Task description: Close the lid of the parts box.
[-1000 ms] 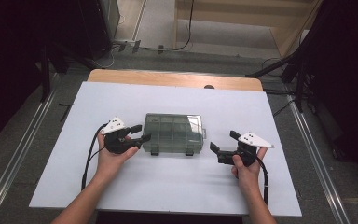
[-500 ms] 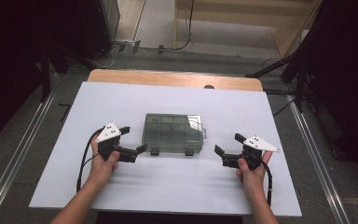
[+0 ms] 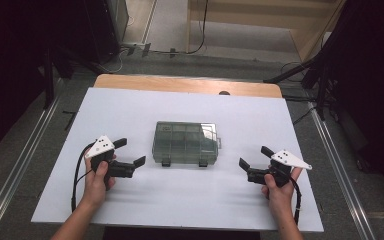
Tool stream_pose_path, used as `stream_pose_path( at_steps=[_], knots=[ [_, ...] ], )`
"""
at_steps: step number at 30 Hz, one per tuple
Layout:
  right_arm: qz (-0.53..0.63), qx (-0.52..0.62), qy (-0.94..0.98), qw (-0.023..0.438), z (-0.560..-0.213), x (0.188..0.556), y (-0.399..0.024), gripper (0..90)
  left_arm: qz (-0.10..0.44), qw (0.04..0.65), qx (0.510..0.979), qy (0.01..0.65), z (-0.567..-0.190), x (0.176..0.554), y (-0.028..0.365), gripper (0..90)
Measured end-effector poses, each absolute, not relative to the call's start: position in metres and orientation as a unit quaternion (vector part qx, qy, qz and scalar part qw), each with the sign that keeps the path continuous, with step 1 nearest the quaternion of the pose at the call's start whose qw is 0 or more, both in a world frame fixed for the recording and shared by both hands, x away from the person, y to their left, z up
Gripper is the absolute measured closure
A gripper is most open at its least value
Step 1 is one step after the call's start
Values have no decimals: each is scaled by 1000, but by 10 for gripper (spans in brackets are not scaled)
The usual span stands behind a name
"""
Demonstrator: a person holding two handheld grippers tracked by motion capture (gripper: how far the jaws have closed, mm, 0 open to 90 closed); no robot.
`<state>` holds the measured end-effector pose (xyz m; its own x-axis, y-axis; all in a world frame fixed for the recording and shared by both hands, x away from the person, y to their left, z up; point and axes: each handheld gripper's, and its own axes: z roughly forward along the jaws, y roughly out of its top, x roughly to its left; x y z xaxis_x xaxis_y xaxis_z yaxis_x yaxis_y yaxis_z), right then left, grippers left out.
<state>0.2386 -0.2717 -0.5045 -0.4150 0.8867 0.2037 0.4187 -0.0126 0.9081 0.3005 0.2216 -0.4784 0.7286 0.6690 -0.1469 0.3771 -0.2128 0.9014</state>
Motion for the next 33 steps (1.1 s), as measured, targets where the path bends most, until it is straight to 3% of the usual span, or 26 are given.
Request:
stream_pose_path(
  at_steps=[33],
  knots=[
    [498, 498, 665, 251, -506, 208, -295, 18, 171, 505, 755, 382, -485, 272, 273, 0]
  ],
)
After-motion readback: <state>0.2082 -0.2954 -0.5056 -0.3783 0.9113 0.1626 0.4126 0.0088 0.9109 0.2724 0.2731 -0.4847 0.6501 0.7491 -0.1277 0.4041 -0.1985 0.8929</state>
